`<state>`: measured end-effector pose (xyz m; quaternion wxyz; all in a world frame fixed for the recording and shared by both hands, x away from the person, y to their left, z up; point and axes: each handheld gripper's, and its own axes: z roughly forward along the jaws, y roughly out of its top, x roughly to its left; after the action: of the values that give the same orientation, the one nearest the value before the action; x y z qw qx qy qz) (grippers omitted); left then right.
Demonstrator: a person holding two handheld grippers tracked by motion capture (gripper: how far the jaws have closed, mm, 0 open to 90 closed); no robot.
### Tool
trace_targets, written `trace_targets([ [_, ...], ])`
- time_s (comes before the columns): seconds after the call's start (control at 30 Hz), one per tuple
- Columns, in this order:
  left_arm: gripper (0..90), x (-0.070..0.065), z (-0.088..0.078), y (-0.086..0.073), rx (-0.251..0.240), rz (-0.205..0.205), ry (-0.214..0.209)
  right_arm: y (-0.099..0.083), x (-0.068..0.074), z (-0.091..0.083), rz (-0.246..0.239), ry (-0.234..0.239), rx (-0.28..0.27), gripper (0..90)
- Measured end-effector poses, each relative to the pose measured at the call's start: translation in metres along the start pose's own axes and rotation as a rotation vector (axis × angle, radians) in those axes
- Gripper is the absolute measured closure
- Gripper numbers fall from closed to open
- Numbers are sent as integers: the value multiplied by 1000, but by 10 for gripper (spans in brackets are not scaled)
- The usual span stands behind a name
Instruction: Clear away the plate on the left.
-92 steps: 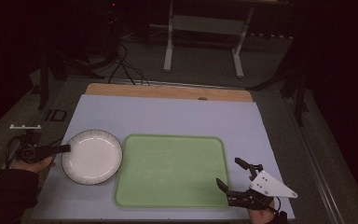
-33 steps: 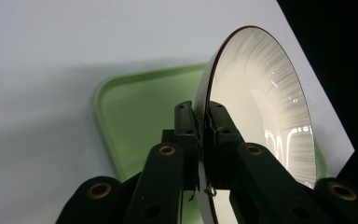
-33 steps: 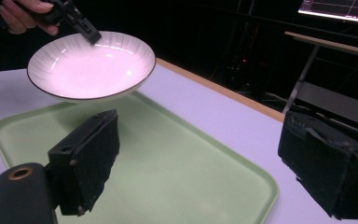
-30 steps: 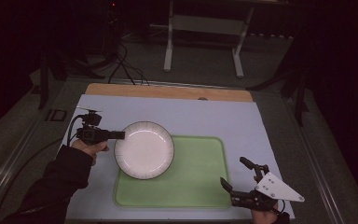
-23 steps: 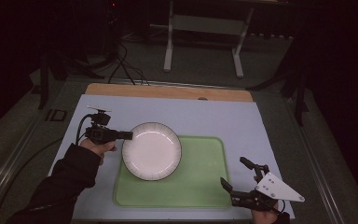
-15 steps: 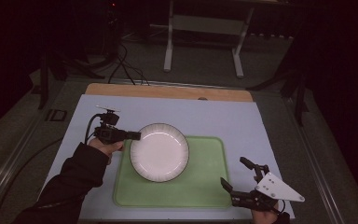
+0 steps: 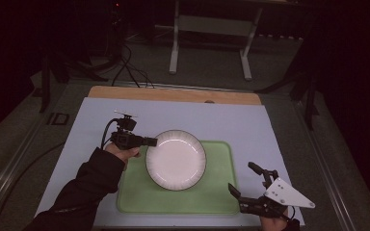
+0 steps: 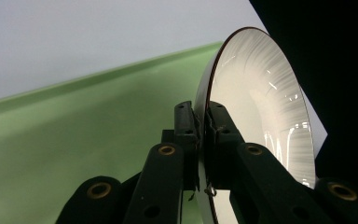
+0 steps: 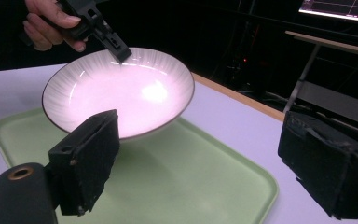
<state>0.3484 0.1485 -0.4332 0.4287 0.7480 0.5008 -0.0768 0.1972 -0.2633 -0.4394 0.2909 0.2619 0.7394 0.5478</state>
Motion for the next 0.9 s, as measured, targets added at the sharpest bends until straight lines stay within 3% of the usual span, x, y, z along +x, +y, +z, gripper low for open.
trace_targets([
  [0.43,845,-4,22,-4,24,18,15,0,1,1,-4,3,7,124],
  [0.9,844,7,48,-17,72,-9,21,0,2,2,-8,11,13,125],
])
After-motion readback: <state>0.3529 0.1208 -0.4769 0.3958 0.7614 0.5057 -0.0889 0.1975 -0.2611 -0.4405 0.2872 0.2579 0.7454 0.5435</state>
